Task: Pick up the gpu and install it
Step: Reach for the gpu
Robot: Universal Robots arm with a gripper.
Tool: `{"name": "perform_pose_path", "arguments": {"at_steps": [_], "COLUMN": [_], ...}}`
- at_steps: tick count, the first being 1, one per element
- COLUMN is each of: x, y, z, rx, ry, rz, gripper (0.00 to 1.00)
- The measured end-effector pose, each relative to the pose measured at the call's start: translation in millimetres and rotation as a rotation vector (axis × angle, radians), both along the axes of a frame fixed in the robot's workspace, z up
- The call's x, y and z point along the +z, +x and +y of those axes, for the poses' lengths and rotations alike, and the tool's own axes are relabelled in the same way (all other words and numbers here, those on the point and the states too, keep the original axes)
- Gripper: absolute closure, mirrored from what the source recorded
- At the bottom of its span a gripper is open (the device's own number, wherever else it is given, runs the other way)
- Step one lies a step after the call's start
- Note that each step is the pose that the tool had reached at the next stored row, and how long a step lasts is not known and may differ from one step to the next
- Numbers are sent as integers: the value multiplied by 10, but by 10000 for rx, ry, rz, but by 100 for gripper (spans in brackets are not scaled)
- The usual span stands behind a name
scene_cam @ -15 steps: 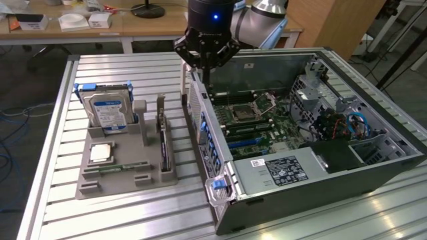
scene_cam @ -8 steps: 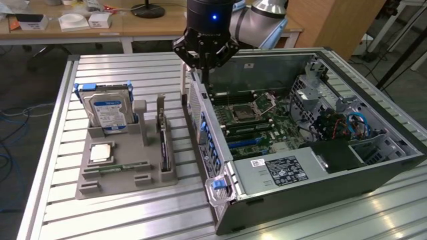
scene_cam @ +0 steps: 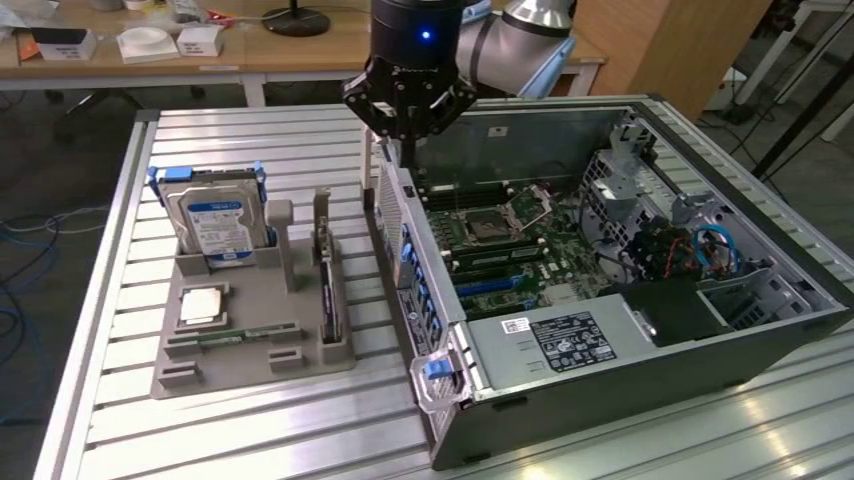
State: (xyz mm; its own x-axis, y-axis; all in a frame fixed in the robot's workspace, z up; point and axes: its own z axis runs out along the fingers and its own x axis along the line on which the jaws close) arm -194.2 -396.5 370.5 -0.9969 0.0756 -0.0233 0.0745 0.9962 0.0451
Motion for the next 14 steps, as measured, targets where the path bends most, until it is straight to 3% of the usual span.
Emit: {"name": "perform_pose_path", "arguments": {"at_steps": [6, 14], "x": [-5, -22], "y": [-89, -330], "z": [0, 0], "rx": [2, 1], "ry": [-1, 0], "rz": [1, 1], "gripper": [89, 89]}}
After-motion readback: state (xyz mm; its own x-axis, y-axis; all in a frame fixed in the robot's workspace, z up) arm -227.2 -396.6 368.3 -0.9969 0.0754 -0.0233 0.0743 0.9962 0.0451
